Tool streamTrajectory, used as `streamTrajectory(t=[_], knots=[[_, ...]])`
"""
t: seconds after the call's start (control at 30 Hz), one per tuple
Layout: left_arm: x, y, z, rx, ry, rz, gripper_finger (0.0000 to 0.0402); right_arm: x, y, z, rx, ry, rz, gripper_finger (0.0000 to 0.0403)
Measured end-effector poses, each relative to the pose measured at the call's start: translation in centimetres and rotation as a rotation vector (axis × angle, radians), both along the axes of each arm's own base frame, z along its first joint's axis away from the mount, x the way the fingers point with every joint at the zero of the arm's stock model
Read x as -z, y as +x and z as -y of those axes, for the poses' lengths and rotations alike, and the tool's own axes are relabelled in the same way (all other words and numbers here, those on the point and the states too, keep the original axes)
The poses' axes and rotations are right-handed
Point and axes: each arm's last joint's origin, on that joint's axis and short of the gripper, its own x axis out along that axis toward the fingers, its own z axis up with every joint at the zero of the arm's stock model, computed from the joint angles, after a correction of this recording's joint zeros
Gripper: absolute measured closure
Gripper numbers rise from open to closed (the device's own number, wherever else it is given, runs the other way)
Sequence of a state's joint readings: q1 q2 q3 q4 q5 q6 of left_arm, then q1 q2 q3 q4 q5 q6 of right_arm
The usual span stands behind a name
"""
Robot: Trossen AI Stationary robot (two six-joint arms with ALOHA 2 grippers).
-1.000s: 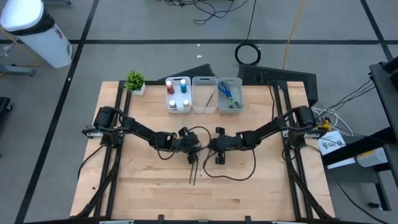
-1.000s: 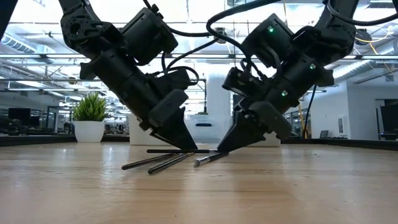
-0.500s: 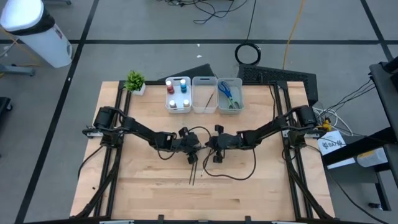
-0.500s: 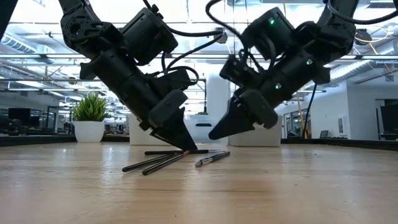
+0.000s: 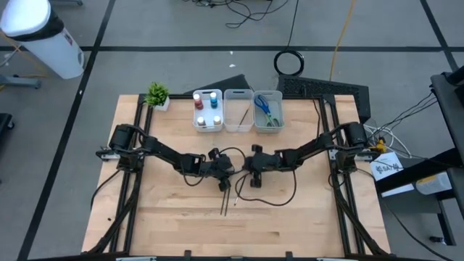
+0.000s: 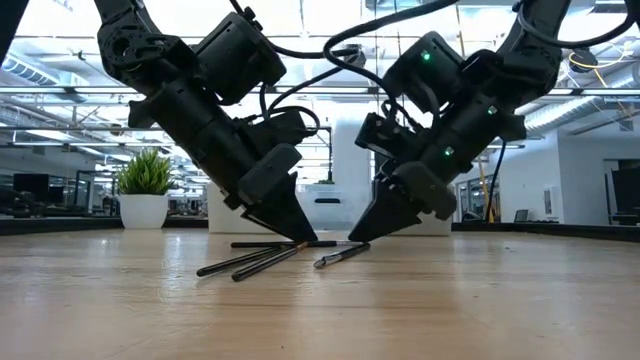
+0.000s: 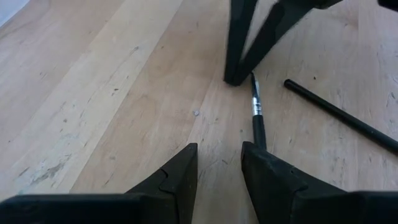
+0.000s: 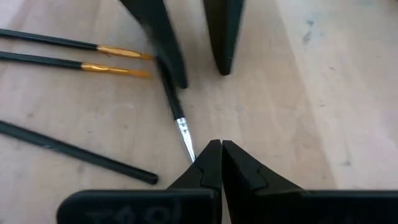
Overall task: Pick & Place Paint Supplies
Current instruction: Put the silver paint brush into the transparent bin
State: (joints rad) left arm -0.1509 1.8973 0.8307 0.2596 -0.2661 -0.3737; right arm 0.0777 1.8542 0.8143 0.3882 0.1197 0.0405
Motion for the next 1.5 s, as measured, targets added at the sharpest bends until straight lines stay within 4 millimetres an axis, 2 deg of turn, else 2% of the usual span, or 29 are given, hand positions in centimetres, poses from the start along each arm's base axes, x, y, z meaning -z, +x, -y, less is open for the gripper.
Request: streamTrajectory(t=[0.8, 1.43, 1.5], knots=[[-0.04, 0.03, 0.01, -0.003, 0.002, 0.005, 0.0266, -0.71, 0.28, -0.39, -0.057, 0.085, 0.059, 0.0403], [-0.05, 0.05, 0.01, 0.004, 0.009, 0.004, 0.0266, -0.17, -0.27, -0.41, -0.074, 0.099, -0.033, 0.0403], [-0.51, -0.01, 0.00, 0.017, 0.019, 0.008, 0.0266, -0.04, -0.40, -0.39, -0.072, 0.097, -0.055, 0.0403]])
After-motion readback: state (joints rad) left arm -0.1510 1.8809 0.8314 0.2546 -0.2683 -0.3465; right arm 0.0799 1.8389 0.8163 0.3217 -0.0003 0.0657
